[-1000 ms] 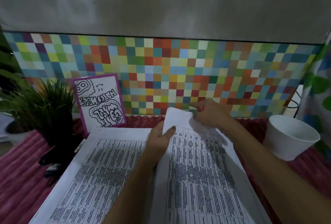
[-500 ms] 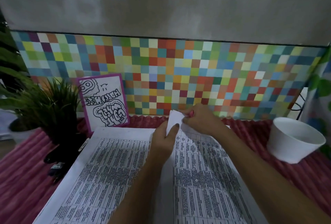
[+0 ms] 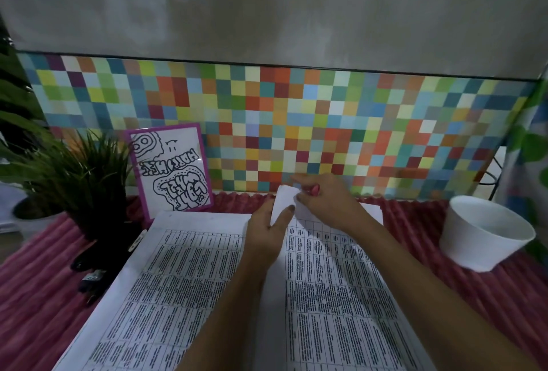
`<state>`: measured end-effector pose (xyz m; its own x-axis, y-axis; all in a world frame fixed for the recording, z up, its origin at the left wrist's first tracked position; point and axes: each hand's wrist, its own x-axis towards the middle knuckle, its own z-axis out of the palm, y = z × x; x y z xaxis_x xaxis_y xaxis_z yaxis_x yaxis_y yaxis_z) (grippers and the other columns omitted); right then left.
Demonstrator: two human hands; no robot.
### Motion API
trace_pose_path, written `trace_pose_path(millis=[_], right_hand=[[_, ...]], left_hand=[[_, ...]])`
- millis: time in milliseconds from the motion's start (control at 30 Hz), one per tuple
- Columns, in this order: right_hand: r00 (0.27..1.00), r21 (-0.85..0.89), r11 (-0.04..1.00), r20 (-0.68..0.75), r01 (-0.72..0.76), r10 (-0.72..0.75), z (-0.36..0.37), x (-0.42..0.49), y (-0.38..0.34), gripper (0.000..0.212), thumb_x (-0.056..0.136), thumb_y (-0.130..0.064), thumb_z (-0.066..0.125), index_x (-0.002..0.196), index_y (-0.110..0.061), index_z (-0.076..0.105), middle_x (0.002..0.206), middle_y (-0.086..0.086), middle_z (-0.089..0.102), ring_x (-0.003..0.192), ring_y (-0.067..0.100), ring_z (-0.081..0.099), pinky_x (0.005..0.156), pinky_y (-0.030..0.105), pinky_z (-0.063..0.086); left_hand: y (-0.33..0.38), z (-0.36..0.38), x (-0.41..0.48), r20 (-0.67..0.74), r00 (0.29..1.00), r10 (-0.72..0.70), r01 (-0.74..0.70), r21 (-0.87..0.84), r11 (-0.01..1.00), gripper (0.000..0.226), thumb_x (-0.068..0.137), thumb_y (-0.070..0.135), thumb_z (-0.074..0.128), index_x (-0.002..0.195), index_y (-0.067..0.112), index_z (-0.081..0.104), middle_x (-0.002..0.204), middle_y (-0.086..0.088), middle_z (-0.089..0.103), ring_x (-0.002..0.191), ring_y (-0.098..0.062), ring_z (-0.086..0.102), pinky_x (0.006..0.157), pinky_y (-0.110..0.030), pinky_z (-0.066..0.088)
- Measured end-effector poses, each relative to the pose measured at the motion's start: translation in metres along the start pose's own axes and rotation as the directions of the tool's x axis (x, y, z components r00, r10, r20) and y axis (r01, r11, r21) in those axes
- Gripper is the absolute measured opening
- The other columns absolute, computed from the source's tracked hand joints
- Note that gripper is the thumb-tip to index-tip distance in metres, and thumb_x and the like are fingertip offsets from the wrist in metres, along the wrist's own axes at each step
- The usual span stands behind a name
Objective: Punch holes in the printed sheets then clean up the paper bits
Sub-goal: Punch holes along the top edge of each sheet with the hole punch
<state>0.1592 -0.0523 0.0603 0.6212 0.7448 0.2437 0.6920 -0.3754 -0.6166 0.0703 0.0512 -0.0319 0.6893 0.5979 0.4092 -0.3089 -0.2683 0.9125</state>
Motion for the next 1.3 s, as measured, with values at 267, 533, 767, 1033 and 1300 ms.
trace_pose_path(millis=[267,533,767,1033,1300], right_hand=[[0.999,-0.023,0.999,-0.008,0.04,-0.04,0.0,0.003,0.001,0.04,0.09,-0.02,0.064,0.129,-0.028,0.062,0.134,0.003,0.061,0.112,0.018,0.061,0.094,0.029,0.047],[0.999,0.04,0.999,-0.041,0.037,-0.035,-0.006,0.009,-0.011,0.011,0.087,-0.012,0.069,0.094,-0.011,0.078,0.101,0.003,0.071,0.084,0.008,0.057,0.076,0.026,0.045],[0.997,0.05,0.996,0.0,0.079,-0.079,-0.009,0.014,-0.018,0.016,0.071,-0.014,0.084,0.074,-0.013,0.068,0.079,-0.011,0.058,0.075,-0.002,0.05,0.074,0.029,0.042],[0.993,-0.029,0.993,0.032,0.117,-0.116,-0.008,0.019,-0.02,0.016,0.069,-0.014,0.085,0.073,-0.016,0.069,0.096,-0.002,0.054,0.092,0.017,0.054,0.085,0.038,0.049],[0.993,0.005,0.995,-0.07,0.096,-0.095,-0.001,0.02,-0.019,0.029,0.067,-0.015,0.087,0.071,-0.022,0.059,0.1,0.001,0.061,0.091,0.017,0.058,0.078,0.033,0.047]], left_hand=[[-0.003,0.0,0.0,-0.002,1.0,0.028,-0.028,-0.042,0.999,0.028,0.096,0.025,0.058,0.119,0.015,0.067,0.105,-0.005,0.073,0.101,-0.025,0.068,0.089,-0.048,0.055],[0.001,0.0,-0.001,0.04,0.999,0.014,-0.009,-0.119,0.993,0.025,0.097,0.01,0.059,0.121,0.005,0.066,0.107,-0.006,0.074,0.101,-0.021,0.07,0.085,-0.031,0.056],[-0.001,0.0,0.0,0.031,0.999,-0.043,0.047,-0.158,0.986,0.013,0.095,0.014,0.063,0.104,0.011,0.072,0.087,-0.025,0.068,0.072,-0.025,0.058,0.064,-0.038,0.047],[0.004,-0.001,0.0,0.053,0.998,-0.022,0.031,-0.172,0.985,0.01,0.094,0.014,0.065,0.1,0.008,0.071,0.082,-0.03,0.064,0.07,-0.028,0.056,0.064,-0.039,0.046],[0.005,0.0,0.0,0.009,0.997,-0.079,0.08,-0.157,0.984,0.008,0.092,0.014,0.066,0.087,0.008,0.069,0.059,0.0,0.054,0.05,-0.011,0.043,0.048,-0.022,0.036]])
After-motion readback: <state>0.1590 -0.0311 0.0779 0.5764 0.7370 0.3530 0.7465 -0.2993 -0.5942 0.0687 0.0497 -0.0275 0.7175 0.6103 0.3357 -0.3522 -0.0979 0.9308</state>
